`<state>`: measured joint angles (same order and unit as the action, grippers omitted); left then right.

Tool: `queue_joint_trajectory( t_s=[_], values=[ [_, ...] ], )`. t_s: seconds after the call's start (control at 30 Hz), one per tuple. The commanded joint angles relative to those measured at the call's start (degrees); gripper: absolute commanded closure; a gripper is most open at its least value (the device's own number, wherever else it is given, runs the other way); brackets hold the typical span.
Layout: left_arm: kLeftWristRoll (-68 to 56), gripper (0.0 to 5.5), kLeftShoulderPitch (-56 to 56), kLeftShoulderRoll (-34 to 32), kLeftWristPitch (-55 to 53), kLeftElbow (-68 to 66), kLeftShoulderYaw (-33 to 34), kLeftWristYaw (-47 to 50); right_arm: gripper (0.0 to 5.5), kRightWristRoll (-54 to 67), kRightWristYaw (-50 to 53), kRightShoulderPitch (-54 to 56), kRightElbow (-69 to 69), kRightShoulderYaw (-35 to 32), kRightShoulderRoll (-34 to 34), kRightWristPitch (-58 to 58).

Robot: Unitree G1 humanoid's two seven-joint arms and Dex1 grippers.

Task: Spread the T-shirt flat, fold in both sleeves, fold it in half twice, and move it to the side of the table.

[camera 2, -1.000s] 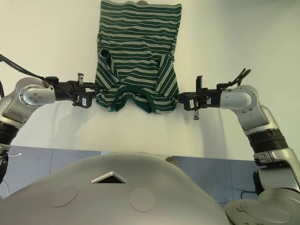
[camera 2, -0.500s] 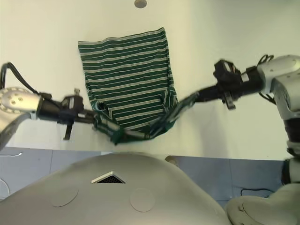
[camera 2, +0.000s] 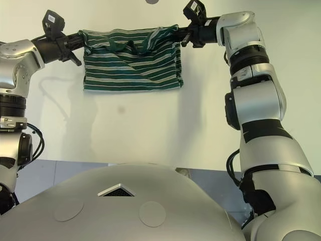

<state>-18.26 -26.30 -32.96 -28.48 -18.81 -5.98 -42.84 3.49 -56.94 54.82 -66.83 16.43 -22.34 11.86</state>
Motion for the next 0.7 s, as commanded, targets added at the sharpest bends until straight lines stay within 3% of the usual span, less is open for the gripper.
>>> queue_joint_trajectory(
  t_s=[0.03,0.23,0.33,0.37,0.43,0.53,0.6,0.7],
  values=[
    [1.5,4.40,0.1,3.2,-1.6,-1.3,1.5,4.4,4.55,-0.2,4.5,3.6,-3.8,-4.4,2.4,2.2],
    [5.6,4.27,1.0,4.2,-5.9,-6.5,7.0,18.1,4.48,-3.8,15.8,2.6,-3.5,-8.0,1.2,-5.6],
    [5.6,4.24,5.2,3.9,0.2,1.6,9.3,17.8,4.99,-8.8,13.7,0.6,-0.6,-4.3,0.9,-14.9],
    [3.8,4.45,6.9,4.3,2.9,8.0,9.3,15.1,5.23,-10.0,12.8,0.2,-0.1,-3.3,1.1,-17.0],
    [2.4,4.71,8.8,4.6,4.5,18.4,4.4,8.5,5.49,-12.2,12.6,-0.4,-0.7,-1.9,1.4,-19.7],
    [9.0,5.24,10.3,2.6,2.6,24.6,-11.0,0.8,5.50,-18.4,15.8,-1.3,-3.3,2.7,2.9,-23.1],
    [19.7,5.48,9.4,1.0,2.1,20.9,-20.8,1.6,5.50,-23.9,17.7,-2.0,-5.6,7.1,3.5,-23.5],
    [30.3,5.48,8.3,-1.3,3.0,11.0,-26.6,4.2,5.50,-31.4,13.4,-5.8,-6.1,14.3,0.4,-27.3]
  ],
)
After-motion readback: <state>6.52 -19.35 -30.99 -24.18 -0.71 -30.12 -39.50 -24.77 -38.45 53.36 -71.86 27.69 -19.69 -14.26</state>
